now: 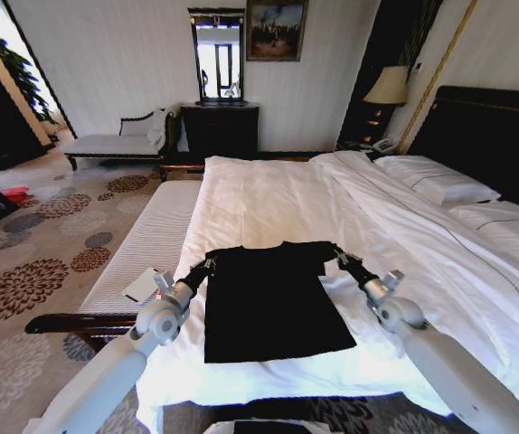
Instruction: Fold the clothes on the bed.
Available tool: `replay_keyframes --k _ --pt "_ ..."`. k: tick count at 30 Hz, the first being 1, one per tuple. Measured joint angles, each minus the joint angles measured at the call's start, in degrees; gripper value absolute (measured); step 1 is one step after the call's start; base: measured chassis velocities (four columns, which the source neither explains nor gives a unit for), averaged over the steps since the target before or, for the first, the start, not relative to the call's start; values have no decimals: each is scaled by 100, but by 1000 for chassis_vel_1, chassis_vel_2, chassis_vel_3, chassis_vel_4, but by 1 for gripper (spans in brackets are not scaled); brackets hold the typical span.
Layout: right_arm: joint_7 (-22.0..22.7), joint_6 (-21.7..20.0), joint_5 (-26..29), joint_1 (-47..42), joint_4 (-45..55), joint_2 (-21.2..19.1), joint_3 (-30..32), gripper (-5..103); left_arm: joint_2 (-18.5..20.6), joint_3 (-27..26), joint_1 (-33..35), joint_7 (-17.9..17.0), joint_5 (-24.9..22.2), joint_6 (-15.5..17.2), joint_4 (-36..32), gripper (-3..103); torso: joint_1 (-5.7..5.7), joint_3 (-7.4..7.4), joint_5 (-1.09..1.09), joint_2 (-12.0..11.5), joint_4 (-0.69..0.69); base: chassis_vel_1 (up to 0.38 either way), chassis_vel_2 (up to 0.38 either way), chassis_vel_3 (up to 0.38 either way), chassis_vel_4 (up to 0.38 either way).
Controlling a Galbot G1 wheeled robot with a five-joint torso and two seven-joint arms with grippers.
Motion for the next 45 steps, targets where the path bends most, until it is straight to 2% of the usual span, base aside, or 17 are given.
replay_keyframes --k 4,8,14,26,33,45 --pt "-5 -1 -39 -337 200 -8 218 0 56 -11 144 -70 35 0 -153 0 0 0 0 0 6 0 0 0 0" --pt "-10 -1 -123 -582 345 47 317 0 141 -99 358 -104 76 0 -339 0 0 0 -1 0 4 0 0 0 0" --pt "-7 11 -351 -927 550 191 370 0 257 -392 1032 -71 296 -40 -647 0 1 1 0 -1 5 0 0 0 0" --pt "-14 39 -549 -1391 800 271 609 0 244 -488 1494 -50 538 -84 -844 0 1 0 0 -1 3 0 0 0 0" --pt "-68 86 -775 -1636 842 394 638 0 244 -692 2024 29 652 -110 -957 0 1 0 0 -1 5 0 0 0 0" --pt "-163 167 -1055 -1799 606 548 552 0 79 -647 2148 74 837 -165 -773 0 1 1 1 -1 4 0 0 0 0"
